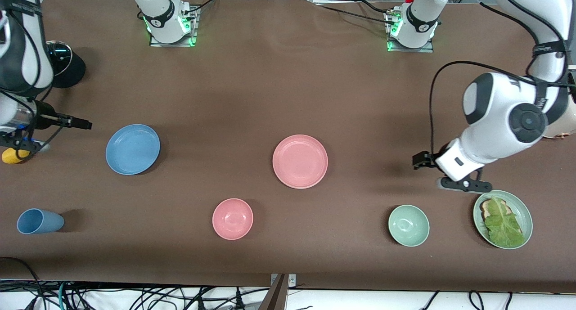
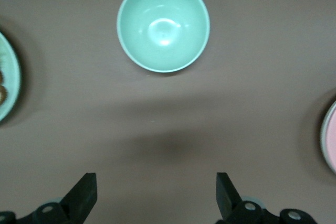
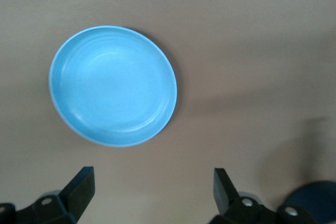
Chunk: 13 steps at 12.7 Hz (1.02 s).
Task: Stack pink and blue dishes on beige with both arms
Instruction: 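Withdraw the left gripper while the right gripper reaches the blue plate, then close the right gripper on the blue plate's rim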
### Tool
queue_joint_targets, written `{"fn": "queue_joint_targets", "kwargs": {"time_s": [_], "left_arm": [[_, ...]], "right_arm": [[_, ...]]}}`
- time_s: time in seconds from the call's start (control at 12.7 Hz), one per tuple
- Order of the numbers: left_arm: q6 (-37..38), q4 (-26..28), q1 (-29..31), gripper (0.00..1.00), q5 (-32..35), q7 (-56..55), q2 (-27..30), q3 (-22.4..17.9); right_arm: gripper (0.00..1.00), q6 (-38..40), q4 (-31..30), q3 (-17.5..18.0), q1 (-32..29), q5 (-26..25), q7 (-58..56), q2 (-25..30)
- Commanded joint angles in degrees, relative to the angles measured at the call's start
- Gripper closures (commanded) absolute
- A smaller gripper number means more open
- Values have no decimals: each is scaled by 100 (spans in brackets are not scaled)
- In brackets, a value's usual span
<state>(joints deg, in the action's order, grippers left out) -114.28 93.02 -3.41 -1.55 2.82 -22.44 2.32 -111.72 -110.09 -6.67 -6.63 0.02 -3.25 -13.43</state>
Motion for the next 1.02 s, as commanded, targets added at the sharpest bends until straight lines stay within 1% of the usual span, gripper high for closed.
{"fn": "queue_joint_targets", "kwargs": {"time_s": [0.0,0.08,0.16,0.24,0.39,0.47,0.55,0.71,0.87,0.94], "left_arm": [[668,-476,-72,0,-197,902,55,-485],[958,-678,-89,0,-206,1026,55,-652],[1248,-880,-98,0,-206,1036,72,-741],[1477,-995,-107,0,-197,1001,142,-751],[1716,-1031,-116,0,-180,940,396,-777],[1838,-1031,-125,0,-179,757,494,-812],[1970,-1031,-133,0,-153,590,582,-812],[2146,-1031,-133,0,-109,544,775,-821],[2217,-961,-125,0,-65,500,1047,-865],[2252,-944,-125,0,48,256,1153,-847]], "right_arm": [[0,-534,-154,-36,-223,137,-350,-403],[0,-648,-136,-37,-355,478,-482,-615],[0,-780,-136,-37,-487,716,-762,-756],[0,-886,-136,-37,-497,788,-860,-896],[1,-1236,-127,-28,-654,964,-923,-1195],[2,-1334,-110,-19,-698,1148,-949,-1327],[7,-1335,-49,-2,-690,1384,-958,-1355],[18,-1344,-48,7,-673,1579,-958,-1495],[31,-1326,39,7,-681,1877,-958,-1688],[32,-1335,40,7,-673,1896,-958,-1706]]}}
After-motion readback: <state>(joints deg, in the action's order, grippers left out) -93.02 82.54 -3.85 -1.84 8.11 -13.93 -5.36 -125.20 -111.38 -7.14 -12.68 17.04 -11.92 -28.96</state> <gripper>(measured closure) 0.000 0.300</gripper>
